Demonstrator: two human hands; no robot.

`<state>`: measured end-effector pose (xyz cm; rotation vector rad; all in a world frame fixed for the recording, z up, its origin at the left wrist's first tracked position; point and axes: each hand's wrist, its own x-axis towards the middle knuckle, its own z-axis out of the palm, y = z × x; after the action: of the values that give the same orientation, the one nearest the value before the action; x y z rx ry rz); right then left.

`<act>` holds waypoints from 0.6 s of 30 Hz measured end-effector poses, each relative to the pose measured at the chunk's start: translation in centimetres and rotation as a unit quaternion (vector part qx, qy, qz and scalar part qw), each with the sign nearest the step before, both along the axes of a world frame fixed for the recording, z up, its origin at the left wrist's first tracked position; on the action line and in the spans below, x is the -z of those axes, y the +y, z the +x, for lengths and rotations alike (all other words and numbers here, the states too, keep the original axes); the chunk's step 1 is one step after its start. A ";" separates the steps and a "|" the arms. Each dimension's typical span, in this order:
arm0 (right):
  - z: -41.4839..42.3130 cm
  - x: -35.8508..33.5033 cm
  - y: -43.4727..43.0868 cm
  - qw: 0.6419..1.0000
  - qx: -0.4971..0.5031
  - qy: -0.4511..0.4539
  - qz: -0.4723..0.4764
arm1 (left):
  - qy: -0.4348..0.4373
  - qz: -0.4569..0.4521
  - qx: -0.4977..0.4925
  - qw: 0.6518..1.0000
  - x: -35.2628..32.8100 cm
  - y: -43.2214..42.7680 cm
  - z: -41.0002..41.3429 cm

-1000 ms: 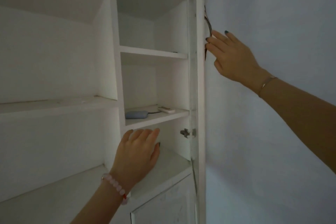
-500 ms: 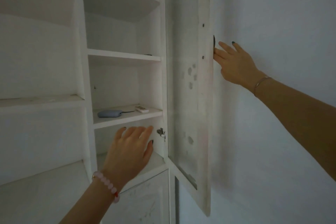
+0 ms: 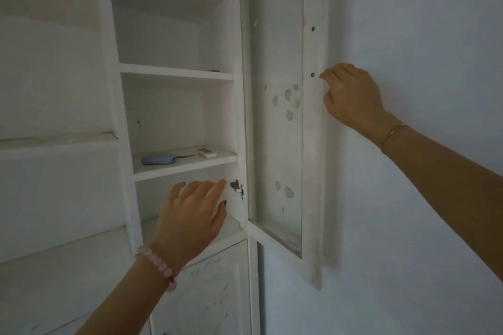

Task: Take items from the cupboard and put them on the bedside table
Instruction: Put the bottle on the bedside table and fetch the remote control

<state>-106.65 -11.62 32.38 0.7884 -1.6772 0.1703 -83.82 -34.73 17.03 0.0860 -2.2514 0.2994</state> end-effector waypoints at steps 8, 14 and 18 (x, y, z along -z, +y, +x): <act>7.3 8.6 -7.0 0.987 -0.109 -0.117 -0.031 | -0.002 -0.003 -0.010 1.000 0.5 -2.2 2.5; 12.9 16.4 -12.6 0.976 -0.117 -0.184 -0.022 | 0.003 0.005 -0.015 1.000 1.9 -5.6 4.2; 14.8 19.8 -15.8 0.968 -0.101 -0.229 -0.001 | -0.005 0.005 -0.011 1.000 3.2 -7.7 5.3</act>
<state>-91.83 -27.45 12.61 0.9695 -2.0241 0.5292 -78.53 -42.41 13.80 0.1160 -2.2629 0.3002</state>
